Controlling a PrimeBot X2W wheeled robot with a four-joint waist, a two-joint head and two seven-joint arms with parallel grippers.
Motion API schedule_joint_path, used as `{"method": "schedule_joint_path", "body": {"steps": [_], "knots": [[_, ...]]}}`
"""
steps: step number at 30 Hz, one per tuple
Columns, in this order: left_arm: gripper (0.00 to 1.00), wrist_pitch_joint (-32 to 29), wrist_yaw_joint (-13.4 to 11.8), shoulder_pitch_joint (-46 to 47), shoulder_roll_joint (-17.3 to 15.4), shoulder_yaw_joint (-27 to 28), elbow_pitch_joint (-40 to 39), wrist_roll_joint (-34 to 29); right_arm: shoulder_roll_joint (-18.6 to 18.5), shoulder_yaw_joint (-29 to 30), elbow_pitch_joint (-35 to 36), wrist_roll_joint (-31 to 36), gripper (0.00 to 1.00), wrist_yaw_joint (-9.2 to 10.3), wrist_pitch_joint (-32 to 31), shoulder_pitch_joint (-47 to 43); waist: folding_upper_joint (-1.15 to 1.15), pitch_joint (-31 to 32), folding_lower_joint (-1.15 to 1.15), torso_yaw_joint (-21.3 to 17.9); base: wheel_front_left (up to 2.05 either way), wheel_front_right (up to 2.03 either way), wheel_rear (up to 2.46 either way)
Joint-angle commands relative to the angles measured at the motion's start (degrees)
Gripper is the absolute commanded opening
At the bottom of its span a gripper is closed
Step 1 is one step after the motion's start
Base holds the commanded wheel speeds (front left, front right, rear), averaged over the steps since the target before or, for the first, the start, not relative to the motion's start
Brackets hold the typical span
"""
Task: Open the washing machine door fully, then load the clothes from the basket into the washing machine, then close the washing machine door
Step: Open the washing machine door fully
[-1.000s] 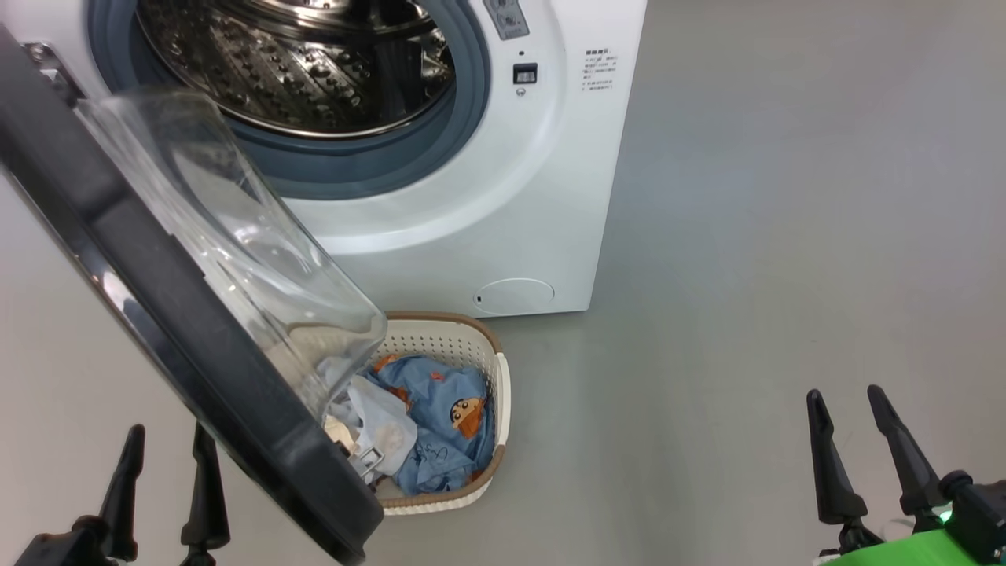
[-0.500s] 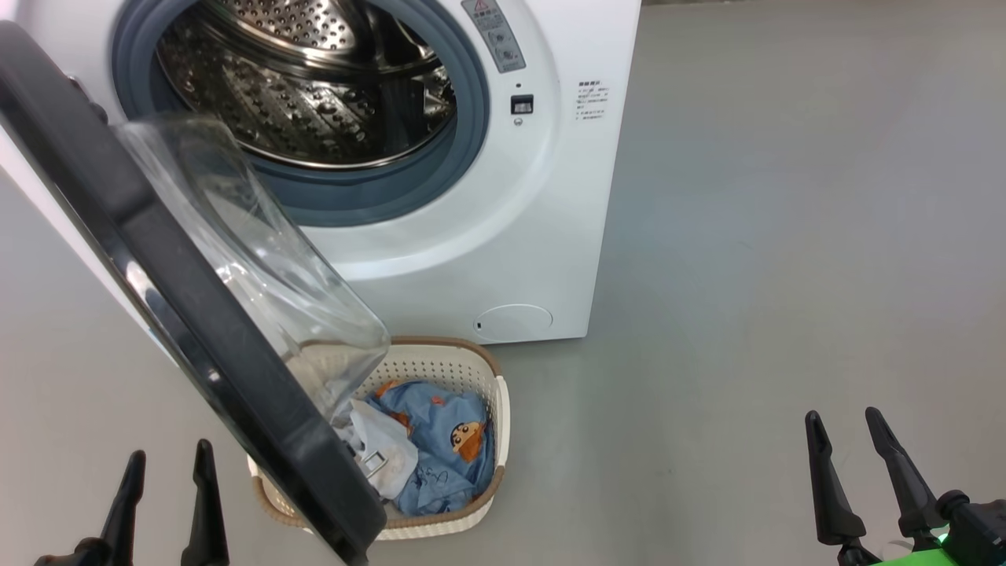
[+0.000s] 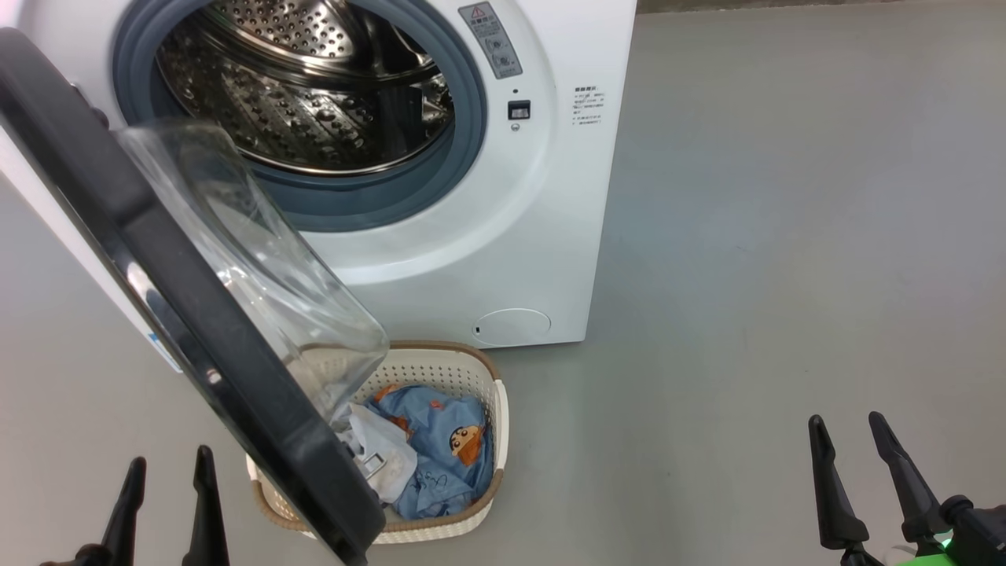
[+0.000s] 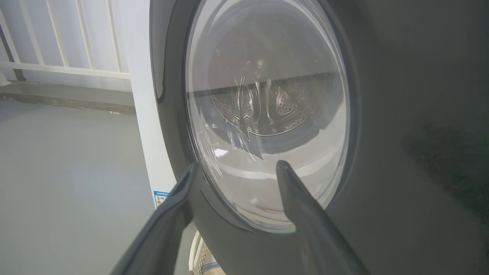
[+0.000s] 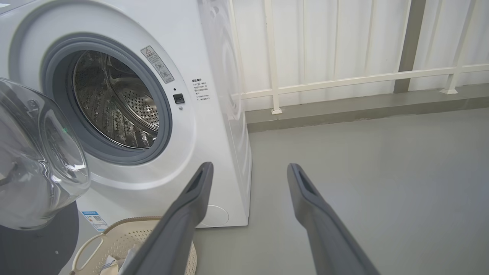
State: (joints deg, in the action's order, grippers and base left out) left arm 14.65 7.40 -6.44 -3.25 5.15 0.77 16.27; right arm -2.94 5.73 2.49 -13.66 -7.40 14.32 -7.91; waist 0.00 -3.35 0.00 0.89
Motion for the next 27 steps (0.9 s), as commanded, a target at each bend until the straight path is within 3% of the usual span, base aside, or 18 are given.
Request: {"method": "schedule_joint_path", "body": {"steps": [1, 5, 6, 7, 8, 27], "knots": [[1.0, 0.3, 0.1, 0.6, -0.6, 2.1, -1.3, -0.4, -0.4, -1.2, 1.7, 0.8, 1.0, -0.09, 0.7, 0.5, 0.0, 0.0, 0.0, 0.1, 0.0, 0.0, 0.0], [0.97, 0.3, 0.1, 0.7, -0.6, 2.1, -1.2, -0.4, -0.4, -1.2, 1.8, 0.9, 1.0, -0.09, 0.7, 0.5, 0.0, -0.1, 0.0, 0.1, 0.0, 0.0, 0.0], [0.64, 0.3, 0.1, 0.7, -0.7, 2.1, -1.1, -0.3, -0.4, -1.2, 1.8, 0.9, 1.0, -0.09, 0.7, 0.5, 0.0, -0.2, 0.0, 0.1, 0.0, 0.0, 0.0], [0.37, 0.3, 0.1, 0.7, -0.7, 2.1, -1.1, -0.3, -0.4, -1.2, 1.9, 0.9, 1.0, -0.09, 0.7, 0.6, 0.0, -0.2, 0.0, 0.1, 0.0, 0.0, 0.0], [0.02, 0.3, 0.1, 0.7, -0.8, 2.1, -1.0, -0.2, -0.4, -1.2, 1.9, 1.0, 1.0, -0.09, 0.7, 0.6, 0.0, -0.2, 0.0, 0.0, 0.0, 0.0, 0.0], [0.0, 0.3, 0.1, 1.3, -1.1, 4.8, -1.0, -0.1, -0.1, -0.6, 2.1, 1.1, 1.0, -0.09, 0.7, 0.6, 0.0, -0.4, 0.0, 0.5, 0.0, 0.0, 0.0]]}}
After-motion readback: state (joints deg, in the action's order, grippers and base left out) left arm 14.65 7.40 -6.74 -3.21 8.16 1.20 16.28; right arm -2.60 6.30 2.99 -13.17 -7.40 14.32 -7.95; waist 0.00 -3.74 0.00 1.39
